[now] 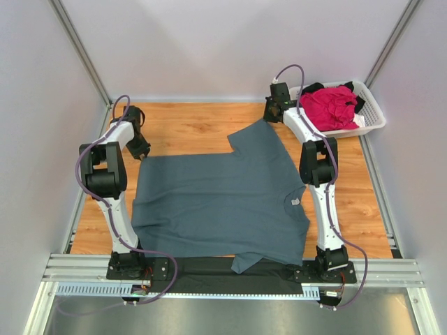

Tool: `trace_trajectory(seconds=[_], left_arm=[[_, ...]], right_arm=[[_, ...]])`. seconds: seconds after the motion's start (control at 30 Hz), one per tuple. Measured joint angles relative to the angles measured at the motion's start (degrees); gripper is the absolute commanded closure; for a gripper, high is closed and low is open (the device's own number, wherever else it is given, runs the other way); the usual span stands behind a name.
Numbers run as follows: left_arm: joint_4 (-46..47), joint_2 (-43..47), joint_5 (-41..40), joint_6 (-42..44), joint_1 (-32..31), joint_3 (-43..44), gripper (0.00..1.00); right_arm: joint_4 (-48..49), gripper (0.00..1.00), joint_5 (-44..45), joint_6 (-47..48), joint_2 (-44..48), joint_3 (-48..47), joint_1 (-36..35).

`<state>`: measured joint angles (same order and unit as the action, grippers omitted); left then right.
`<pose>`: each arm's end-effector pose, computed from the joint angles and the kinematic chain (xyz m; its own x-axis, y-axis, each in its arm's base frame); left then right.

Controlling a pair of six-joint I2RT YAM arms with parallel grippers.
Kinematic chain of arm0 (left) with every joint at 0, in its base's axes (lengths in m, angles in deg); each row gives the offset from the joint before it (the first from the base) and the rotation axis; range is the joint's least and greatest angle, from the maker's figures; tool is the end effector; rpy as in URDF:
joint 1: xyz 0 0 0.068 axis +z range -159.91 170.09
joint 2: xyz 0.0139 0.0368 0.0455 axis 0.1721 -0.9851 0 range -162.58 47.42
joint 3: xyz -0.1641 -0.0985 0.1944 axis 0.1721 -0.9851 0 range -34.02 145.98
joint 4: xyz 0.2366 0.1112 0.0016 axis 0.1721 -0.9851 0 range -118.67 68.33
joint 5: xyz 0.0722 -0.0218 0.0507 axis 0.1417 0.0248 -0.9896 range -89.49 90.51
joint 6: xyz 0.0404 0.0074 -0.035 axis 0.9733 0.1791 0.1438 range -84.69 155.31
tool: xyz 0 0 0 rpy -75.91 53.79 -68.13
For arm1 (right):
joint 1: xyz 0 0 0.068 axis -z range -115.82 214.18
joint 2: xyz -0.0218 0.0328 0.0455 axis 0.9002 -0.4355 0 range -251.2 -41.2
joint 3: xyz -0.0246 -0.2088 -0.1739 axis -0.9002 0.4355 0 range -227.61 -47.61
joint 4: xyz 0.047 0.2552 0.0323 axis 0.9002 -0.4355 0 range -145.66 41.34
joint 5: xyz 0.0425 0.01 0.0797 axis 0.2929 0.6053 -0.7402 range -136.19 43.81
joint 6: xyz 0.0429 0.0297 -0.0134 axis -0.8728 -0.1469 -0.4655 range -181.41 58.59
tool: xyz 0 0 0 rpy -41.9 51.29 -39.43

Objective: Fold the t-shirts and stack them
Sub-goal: Fold the tshirt

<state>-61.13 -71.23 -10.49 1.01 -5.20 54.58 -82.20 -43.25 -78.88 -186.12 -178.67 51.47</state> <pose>0.4248 0.0418 0.1724 -0.6883 -0.6117 -0.3899 -0.6476 0.7604 -0.0496 0.5491 0.1220 0.1843 -0.7407 0.1403 -0.6571 0.0383 0.9852 0.1672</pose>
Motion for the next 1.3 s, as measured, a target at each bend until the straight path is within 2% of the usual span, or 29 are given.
trace_trajectory(seconds=[0.03, 0.07, 0.1, 0.37, 0.77, 0.8, 0.87, 0.9, 1.0, 1.13, 1.3], left_arm=[[0.1, -0.1, 0.1, 0.0, 0.0, 0.0, 0.86], [0.3, -0.3, 0.3, -0.2, 0.0, 0.0, 0.96], [0.4, -0.5, 0.3, 0.1, 0.0, 0.0, 1.00], [2.3, -0.7, 0.4, 2.1, 0.0, 0.1, 1.00], [12.0, 3.0, 4.6, 7.9, 0.0, 0.1, 1.00], [12.2, 3.5, 5.0, 8.3, 0.0, 0.5, 0.96], [12.0, 3.7, 5.2, 9.0, 0.0, 1.9, 0.78], [11.9, 3.7, 5.3, 9.0, 0.0, 2.5, 0.58], [9.6, 3.7, 5.1, 9.1, 0.0, 4.4, 0.41], [5.9, 3.5, 4.0, 7.9, 0.0, 5.1, 0.42], [1.7, 1.4, 1.9, 6.5, 0.0, 5.2, 0.48]], right_arm=[[0.0, 1.00, 0.0, 0.0, 0.0, 0.0, 0.0], [0.0, 1.00, 0.0, 0.0, 0.0, 0.0, 0.0], [0.0, 1.00, 0.0, 0.0, 0.0, 0.0, 0.0], [0.0, 1.00, 0.0, 0.0, 0.0, -0.7, 0.0], [2.4, 1.00, -1.6, 0.3, 1.5, -1.6, 0.1], [2.8, 1.00, -1.6, 0.4, 1.9, -1.6, 0.1], [3.5, 1.00, -1.6, 0.8, 3.0, -1.7, 0.2], [3.8, 1.00, -1.7, 0.9, 3.4, -1.7, 0.2], [4.1, 1.00, -1.9, 1.2, 4.3, -1.7, 0.2], [4.1, 1.00, -2.0, 1.3, 4.4, -1.6, 0.2], [3.8, 1.00, -2.0, 1.3, 4.4, -1.0, 0.2]])
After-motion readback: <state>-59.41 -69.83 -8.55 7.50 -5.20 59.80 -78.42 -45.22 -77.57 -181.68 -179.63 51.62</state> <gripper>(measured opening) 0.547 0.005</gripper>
